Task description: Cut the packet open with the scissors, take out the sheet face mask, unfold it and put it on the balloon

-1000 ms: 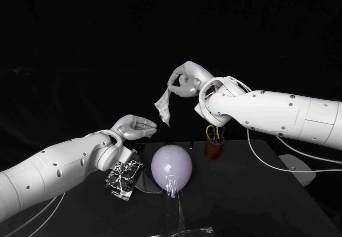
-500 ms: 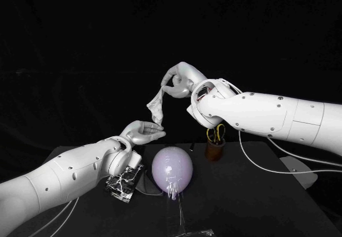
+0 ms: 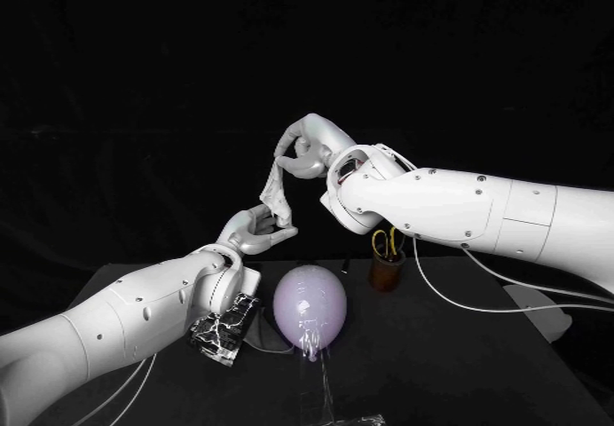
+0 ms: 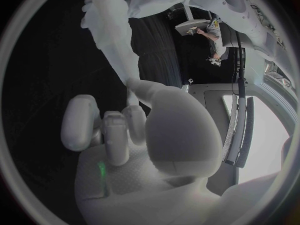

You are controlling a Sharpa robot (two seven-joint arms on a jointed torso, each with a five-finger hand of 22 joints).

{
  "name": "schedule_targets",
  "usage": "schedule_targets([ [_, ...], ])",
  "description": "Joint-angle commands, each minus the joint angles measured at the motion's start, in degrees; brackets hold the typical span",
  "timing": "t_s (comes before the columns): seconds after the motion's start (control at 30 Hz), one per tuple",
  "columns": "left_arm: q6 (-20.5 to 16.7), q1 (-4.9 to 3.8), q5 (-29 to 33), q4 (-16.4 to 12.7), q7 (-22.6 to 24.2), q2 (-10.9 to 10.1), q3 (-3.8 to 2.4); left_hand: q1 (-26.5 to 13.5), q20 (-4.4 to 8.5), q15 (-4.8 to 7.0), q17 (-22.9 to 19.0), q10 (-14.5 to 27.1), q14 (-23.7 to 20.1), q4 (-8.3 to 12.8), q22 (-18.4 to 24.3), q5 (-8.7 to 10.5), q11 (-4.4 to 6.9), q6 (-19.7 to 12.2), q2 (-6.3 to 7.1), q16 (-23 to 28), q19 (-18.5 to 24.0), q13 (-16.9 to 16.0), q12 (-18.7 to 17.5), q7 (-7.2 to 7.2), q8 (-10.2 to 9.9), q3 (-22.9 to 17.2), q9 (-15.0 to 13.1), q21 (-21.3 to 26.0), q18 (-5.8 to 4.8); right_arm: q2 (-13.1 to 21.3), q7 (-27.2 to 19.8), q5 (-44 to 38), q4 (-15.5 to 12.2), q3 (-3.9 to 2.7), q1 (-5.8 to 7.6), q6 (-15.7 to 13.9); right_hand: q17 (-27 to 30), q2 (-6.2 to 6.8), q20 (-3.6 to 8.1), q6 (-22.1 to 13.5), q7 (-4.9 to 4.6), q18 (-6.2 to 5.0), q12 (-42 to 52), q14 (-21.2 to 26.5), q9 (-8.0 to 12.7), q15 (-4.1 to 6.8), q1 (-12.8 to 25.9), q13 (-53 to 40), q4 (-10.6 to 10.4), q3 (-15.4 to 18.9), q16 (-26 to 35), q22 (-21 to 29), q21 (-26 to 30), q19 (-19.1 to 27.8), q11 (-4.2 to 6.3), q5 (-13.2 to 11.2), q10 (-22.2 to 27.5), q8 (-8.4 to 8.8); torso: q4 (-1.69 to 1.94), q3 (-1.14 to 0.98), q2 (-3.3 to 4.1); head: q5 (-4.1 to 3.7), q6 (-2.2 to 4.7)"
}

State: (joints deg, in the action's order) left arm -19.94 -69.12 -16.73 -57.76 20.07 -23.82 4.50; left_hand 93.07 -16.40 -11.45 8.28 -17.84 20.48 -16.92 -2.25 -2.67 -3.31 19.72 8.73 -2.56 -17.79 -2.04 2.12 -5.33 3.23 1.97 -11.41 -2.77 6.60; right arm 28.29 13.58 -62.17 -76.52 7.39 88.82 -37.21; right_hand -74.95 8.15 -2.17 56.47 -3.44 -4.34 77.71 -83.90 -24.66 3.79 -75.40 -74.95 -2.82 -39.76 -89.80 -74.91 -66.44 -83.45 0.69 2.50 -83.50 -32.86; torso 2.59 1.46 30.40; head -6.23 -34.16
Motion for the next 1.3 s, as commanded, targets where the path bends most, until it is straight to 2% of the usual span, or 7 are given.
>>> schedule_targets([
  [0.03,-4.99,0.00,5.16,0.15,4.94,0.30,-0.12,0.38,-0.04,-0.09,0.35,-1.96,1.20,0.07,-0.14,-0.19,-0.88,0.88,-0.80,-0.39,-0.28,-0.27,0.28,-0.95,0.08,-0.18,-0.50,0.08,0.62,-0.60,-0.12,-0.02,0.43,-0.06,-0.04,-0.49,-15.05,-0.50,0.07,0.47,-0.10,0.41,-0.06,-6.10,-0.57,0.25,0.06,-5.13,0.19,-0.02,-0.20,-9.89,0.12,-0.31,0.05,0.34,-0.72,-0.40,0.10,0.05,0.02,-0.21,0.09],
  [0.33,-5.39,0.02,8.22,0.12,5.57,0.55,-0.17,0.49,-0.21,0.06,3.25,-19.53,12.14,0.42,-0.58,-0.10,-5.64,11.59,-3.54,-3.14,-3.37,-1.68,3.41,-5.60,3.76,0.33,-4.98,-1.07,2.11,-1.55,-0.14,0.02,1.26,-0.07,-0.09,-0.65,-15.05,-0.52,0.07,0.45,-0.11,0.39,-0.12,-6.10,-0.56,0.25,0.05,-5.09,0.22,-0.03,-0.20,-9.88,0.21,-0.29,0.05,0.35,-0.69,-0.39,0.01,-0.02,-0.03,0.12,0.25],
  [0.63,-4.28,0.03,9.94,-0.02,6.78,0.44,-0.17,2.85,-0.33,0.27,3.54,-24.76,14.44,1.35,-0.72,-0.12,-5.50,18.18,-5.15,-3.48,-4.87,-1.72,3.93,-5.55,6.41,0.02,-7.69,-1.64,1.94,-2.68,-0.08,0.03,2.25,-0.07,-0.11,-0.58,-15.05,-0.55,0.08,0.43,-0.12,0.35,-0.17,-6.10,-0.56,0.25,0.04,-5.06,0.28,-0.06,-0.20,-9.82,0.43,-0.24,0.04,0.35,-0.67,-0.38,0.01,-0.05,-0.01,0.08,0.36],
  [0.77,-2.94,0.03,9.95,-0.06,6.35,0.46,-0.17,6.39,-0.42,-0.26,5.47,-28.54,21.99,3.22,-1.35,-0.13,-6.02,20.44,-6.60,-5.62,-9.59,-1.98,4.89,-5.91,7.83,-1.83,-8.31,-3.06,1.59,-2.97,-0.25,0.02,2.65,-0.12,-0.15,-1.08,-15.05,-0.55,0.08,0.43,-0.12,0.35,-0.17,-6.10,-0.56,0.25,0.04,-5.06,0.28,-0.06,-0.20,-9.82,0.43,-0.24,0.04,0.35,-0.67,-0.38,0.09,-0.06,0.04,0.12,0.46],
  [0.87,-1.54,0.03,9.95,0.10,5.67,0.45,-0.17,9.54,-0.42,0.99,6.27,-32.21,25.95,5.17,-2.31,-0.16,-7.94,20.69,-7.32,-7.46,-16.45,-2.20,6.18,-6.02,8.31,-4.15,-8.15,-5.21,1.27,-3.00,-0.36,-0.01,2.91,-0.25,-0.17,-1.40,-15.05,-0.56,0.08,0.42,-0.13,0.33,-0.17,-6.10,-0.55,0.25,0.04,-5.07,0.30,-0.07,-0.20,-9.79,0.57,-0.20,0.03,0.35,-0.67,-0.37,0.04,-0.06,-0.01,0.12,0.43],
  [1.1,4.20,0.03,10.12,0.79,3.67,0.00,-0.15,9.75,-0.35,1.25,6.51,-32.62,27.18,5.55,-2.51,-0.13,-7.73,19.61,-6.78,-7.87,-18.70,-1.81,5.68,-6.26,8.03,-5.07,-7.74,-5.97,0.89,-2.68,-0.58,-0.06,3.21,-0.88,-0.18,-1.72,-15.05,-0.56,0.08,0.42,-0.13,0.33,-0.17,-6.10,-0.55,0.25,0.04,-5.07,0.30,-0.07,-0.20,-9.79,0.57,-0.20,0.03,0.35,-0.67,-0.37,0.01,-0.11,-0.01,0.18,0.51],
  [1.3,11.61,0.16,11.59,0.95,3.89,-1.02,-0.14,6.79,-0.31,-0.18,6.30,-29.72,25.53,4.75,-1.62,-0.12,-5.81,16.76,-5.39,-6.77,-14.95,-1.62,3.75,-5.19,7.50,-4.26,-6.92,-4.57,0.21,-2.09,-0.58,0.04,3.28,-1.18,-0.17,-0.75,-15.05,-0.58,0.08,0.40,-0.14,0.37,-0.22,-6.10,-0.55,0.25,0.03,-5.03,0.36,-0.10,-0.20,-9.85,0.31,-0.27,0.03,0.35,-0.64,-0.36,-0.02,-0.08,0.01,0.13,0.50],
])
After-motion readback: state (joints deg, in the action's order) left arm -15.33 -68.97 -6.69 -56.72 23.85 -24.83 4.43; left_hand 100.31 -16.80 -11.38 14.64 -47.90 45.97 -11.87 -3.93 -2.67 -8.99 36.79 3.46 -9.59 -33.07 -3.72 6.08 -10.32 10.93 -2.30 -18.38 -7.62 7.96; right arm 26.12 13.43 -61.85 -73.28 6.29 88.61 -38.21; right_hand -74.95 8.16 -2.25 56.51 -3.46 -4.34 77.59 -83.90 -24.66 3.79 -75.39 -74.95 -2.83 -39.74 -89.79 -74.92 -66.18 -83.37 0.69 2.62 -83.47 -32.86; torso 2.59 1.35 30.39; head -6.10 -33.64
